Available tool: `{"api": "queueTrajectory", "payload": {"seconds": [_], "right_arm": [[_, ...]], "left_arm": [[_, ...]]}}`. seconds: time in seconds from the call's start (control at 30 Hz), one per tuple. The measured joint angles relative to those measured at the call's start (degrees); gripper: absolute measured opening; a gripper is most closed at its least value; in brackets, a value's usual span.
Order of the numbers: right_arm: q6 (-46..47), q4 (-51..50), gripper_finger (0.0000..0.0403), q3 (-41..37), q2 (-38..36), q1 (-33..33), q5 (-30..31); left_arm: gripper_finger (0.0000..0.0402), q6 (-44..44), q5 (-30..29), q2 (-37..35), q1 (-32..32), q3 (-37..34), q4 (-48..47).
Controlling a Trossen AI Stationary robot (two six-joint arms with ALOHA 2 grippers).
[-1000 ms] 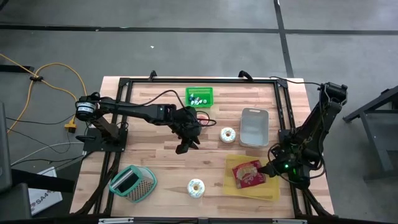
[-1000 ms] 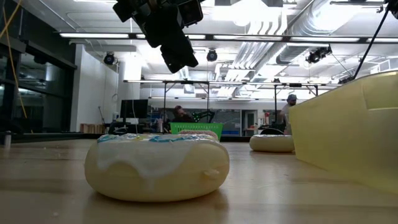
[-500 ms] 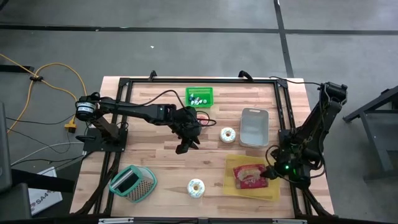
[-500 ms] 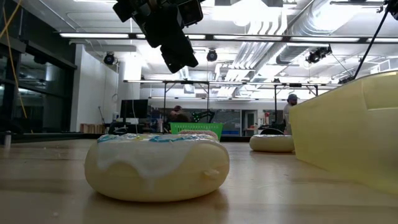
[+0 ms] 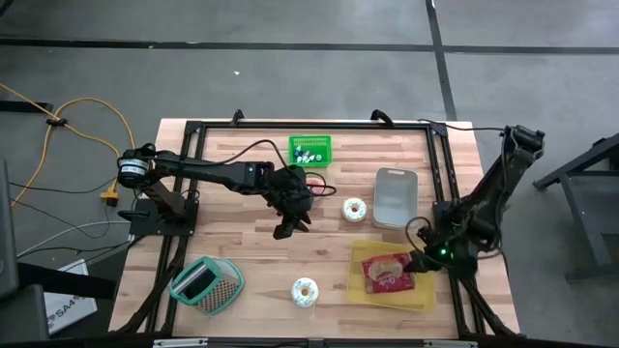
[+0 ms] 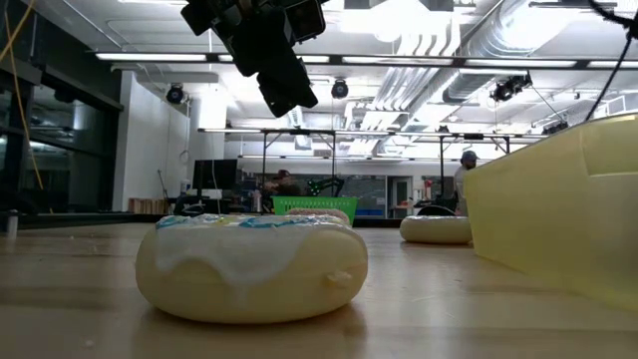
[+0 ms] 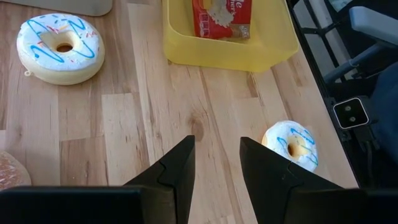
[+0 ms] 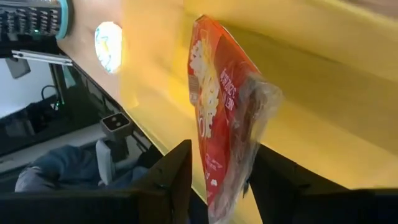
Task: Pick & Place Food Item
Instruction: Put the red popcorn bag into the yellow bin
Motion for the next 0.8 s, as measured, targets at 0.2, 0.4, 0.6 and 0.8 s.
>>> {"api": "queueTrajectory", "payload": {"seconds": [0.2,0.4,0.6,0.8], "right_arm": [[-7.1,-1.5,0.0134,0.0,-4.0,-7.7,-8.9],[-11.2,-1.5,0.0134,0.0,-5.1,-13.1,-16.8],[-11.5,-1.8,0.0134,0.0,-5.0,-15.7,-23.1],[-11.1,-3.0,0.0134,0.0,-4.9,-16.2,-25.7]], "left_arm": [[0.0122,0.0,0.0,0.0,0.0,0.0,0.0],[0.0122,0.3,0.0,0.0,0.0,0.0,0.0],[0.0122,0.5,0.0,0.0,0.0,0.0,0.0],[0.0122,0.5,0.0,0.0,0.0,0.0,0.0]]}}
